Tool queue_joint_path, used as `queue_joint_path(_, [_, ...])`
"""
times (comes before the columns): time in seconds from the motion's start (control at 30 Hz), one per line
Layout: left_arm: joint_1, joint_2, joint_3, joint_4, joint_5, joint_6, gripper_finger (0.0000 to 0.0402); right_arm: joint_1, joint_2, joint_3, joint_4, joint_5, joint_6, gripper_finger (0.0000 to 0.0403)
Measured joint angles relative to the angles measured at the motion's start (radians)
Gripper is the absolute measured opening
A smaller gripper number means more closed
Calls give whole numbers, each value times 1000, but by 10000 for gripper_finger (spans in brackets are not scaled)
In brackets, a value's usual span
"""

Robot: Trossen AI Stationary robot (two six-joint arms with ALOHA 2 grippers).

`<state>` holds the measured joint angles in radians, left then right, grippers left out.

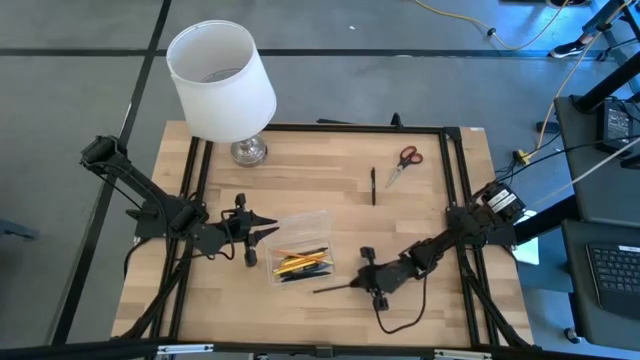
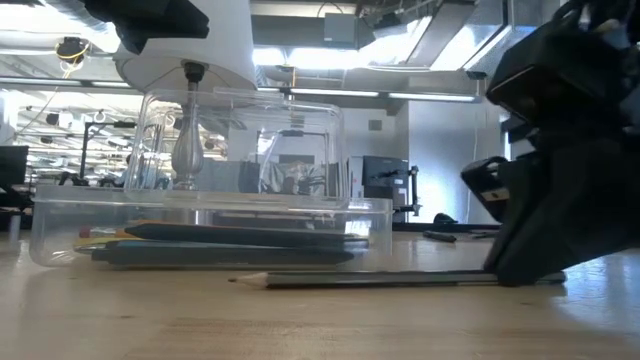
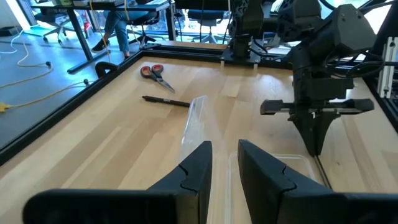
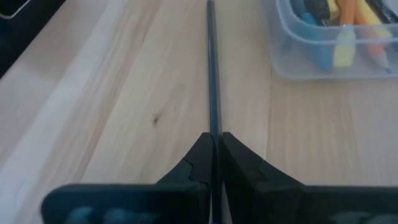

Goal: Pick & place school supplies into a supply box
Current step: Put the black pencil into the transparent supply box

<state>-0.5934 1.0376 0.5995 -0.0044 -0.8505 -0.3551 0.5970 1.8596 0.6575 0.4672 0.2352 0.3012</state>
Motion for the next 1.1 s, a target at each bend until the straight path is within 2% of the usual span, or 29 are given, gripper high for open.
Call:
queue_joint_path(0.27, [0,0,0,0,0,1,72,27,-54,-2,-47,63,-7,26])
queue_joint_path(0.57, [0,0,0,0,0,1,72,25,-64,2,-38,79,-20,26])
queue_joint_path(0.8, [0,0,0,0,-3,1,72,24,-183,30,-85,93,-52,26])
queue_joint_path(0.97, [0,0,0,0,-8,1,72,-28,-246,47,-116,180,-72,26])
queue_joint_path(1.1, [0,0,0,0,-8,1,72,-96,-234,73,-115,139,-102,28])
